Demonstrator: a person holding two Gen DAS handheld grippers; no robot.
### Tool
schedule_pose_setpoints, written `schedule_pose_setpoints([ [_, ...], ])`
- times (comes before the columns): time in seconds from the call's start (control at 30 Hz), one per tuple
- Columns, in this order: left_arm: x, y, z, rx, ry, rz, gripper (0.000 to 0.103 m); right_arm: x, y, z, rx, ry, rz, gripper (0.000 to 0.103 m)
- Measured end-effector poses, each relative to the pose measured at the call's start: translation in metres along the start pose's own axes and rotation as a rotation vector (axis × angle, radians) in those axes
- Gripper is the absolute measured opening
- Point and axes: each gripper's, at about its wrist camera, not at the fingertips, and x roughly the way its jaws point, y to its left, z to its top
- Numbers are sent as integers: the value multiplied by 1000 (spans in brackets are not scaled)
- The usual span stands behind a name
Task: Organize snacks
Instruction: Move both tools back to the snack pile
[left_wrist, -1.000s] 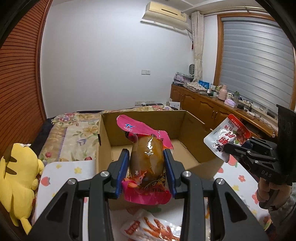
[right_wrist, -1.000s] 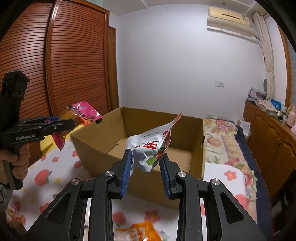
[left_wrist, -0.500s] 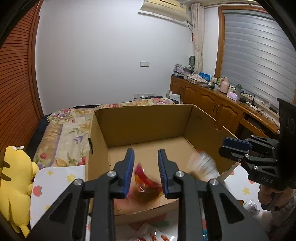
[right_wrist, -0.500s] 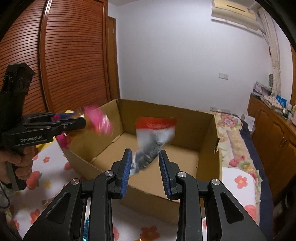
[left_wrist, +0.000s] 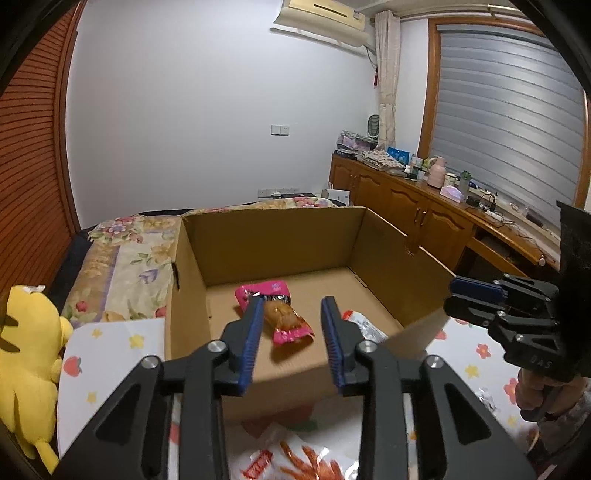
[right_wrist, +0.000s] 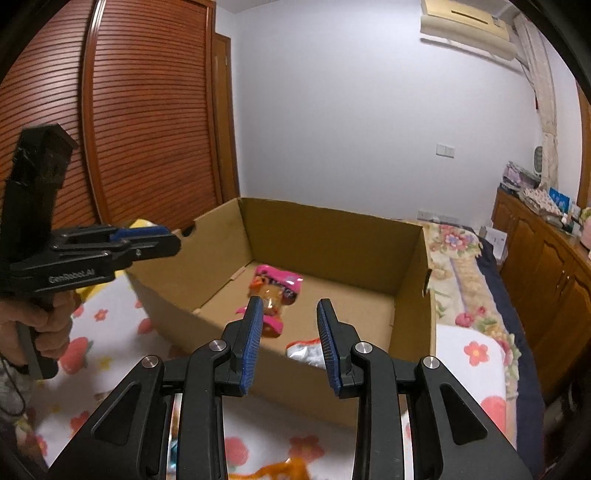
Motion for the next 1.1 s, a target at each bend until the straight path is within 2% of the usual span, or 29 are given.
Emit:
schedule_pose_setpoints([
  [0.2,-29,-6,-25,4,-2,4,50,-37,12,-21,34,-12,-7,29],
  [0.37,-40,-9,-51,-10,26,-2,55,-52,17,-41,61,9,-40,30],
  [0.4,-41,-9,-58,-10,31,3,58,-53,17,-45,68,14,-44,30],
  [0.53,-43,-12,-76,-9,53,0,76,-60,20,-64,102,34,-58,36],
  [0.6,-44,-16,-84,7,61,5,81,-61,22,-72,112,42,-69,39],
  [0.7,-44,-16,-94,25,70,33,91,-61,23,-81,135,55,-82,53],
  [0.83,-42,-16,-106,23,91,54,92,-54,23,-94,162,76,-110,68],
  [1.1,-41,-15,-122,-1,118,66,92,-37,23,-108,171,135,-152,77],
])
